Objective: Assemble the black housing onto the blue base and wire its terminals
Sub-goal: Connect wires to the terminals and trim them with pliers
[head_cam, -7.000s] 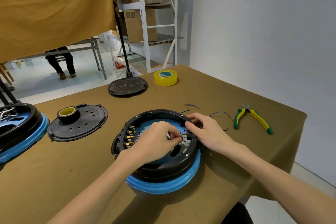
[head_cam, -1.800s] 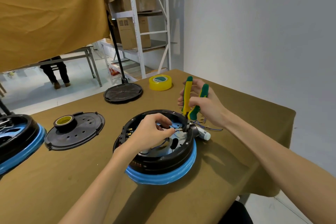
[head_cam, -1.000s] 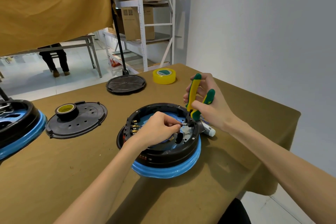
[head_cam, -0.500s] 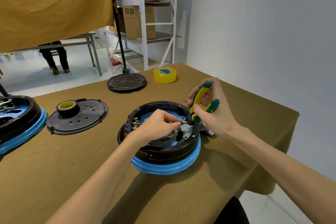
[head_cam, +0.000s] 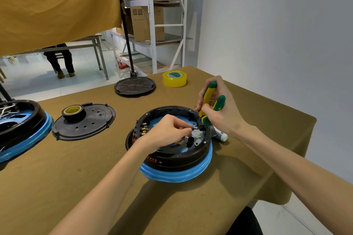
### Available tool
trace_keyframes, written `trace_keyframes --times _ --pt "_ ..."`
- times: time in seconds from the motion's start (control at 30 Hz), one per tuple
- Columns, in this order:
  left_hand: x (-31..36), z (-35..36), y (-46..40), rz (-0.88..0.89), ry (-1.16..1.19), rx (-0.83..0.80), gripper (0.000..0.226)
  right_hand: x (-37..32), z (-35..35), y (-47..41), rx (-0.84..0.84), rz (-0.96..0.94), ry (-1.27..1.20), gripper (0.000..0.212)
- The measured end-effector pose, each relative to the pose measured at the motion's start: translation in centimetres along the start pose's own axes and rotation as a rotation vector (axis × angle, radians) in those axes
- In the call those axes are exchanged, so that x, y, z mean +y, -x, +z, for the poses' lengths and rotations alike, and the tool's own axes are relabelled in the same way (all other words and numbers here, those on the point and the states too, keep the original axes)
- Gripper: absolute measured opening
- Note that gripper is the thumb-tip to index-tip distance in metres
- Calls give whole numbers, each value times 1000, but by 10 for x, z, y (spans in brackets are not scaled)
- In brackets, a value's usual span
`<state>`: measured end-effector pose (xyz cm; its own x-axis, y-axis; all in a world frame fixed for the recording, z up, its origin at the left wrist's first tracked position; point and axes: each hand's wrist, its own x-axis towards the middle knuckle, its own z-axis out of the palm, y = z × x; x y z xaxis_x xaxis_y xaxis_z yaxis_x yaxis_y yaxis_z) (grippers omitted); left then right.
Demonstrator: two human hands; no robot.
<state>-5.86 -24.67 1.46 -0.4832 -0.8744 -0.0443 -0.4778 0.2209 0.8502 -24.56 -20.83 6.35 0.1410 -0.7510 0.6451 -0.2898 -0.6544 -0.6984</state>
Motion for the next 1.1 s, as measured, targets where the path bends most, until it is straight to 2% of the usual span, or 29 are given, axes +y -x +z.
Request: trace_keyframes --times 0.27,0.43,0.63,0.83,0.93,1.0,1.1 --pt "3 -1 2 -2 -16 6 20 4 4 -6 39 14 -34 38" --pt "4 -1 1 -13 -25 4 20 6 1 -10 -36 37 -56 40" --pt "4 -2 1 -25 -31 6 17 7 5 -19 -49 66 -63 33" --pt "5 -1 2 -7 -1 5 18 9 9 -20 9 39 -90 27" --pt "5 -1 2 -4 -19 9 19 11 12 -20 45 41 -104 28" --pt "4 -1 2 -3 -11 21 19 10 12 -20 11 49 -73 31" --pt "5 0 -1 53 -87 59 14 6 4 -21 -3 103 -139 42"
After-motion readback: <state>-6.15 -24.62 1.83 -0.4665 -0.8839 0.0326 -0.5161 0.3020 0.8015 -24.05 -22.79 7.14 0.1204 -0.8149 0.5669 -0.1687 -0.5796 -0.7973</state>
